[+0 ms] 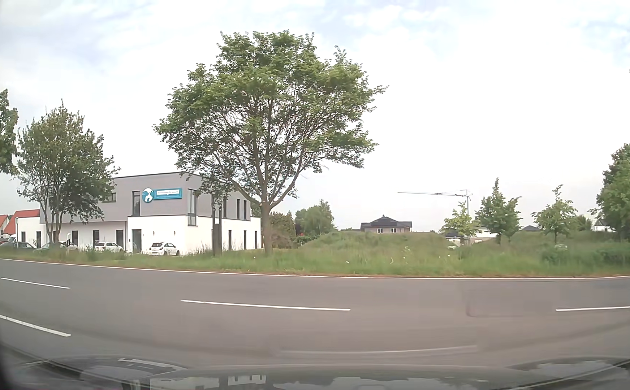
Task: Follow the waypoints while adhering to traffic rules and regulations
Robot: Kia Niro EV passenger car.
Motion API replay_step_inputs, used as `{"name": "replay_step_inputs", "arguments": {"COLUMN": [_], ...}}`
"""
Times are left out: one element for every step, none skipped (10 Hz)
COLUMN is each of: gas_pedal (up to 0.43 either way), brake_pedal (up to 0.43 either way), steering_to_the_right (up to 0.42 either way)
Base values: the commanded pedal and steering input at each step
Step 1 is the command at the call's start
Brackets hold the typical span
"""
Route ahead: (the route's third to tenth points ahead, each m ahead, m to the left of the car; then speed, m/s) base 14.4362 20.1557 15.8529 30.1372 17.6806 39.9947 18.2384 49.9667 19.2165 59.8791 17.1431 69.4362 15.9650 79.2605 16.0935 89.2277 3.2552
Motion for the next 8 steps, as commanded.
{"name": "replay_step_inputs", "arguments": {"gas_pedal": [0.319,0.331,0.331,0.331,0.331,0.331,0.331,0.331], "brake_pedal": [0.0,0.0,0.0,0.0,0.0,0.0,0.0,0.0], "steering_to_the_right": [-0.27,-0.281,-0.298,-0.319,-0.335,-0.35,-0.369,-0.389]}}
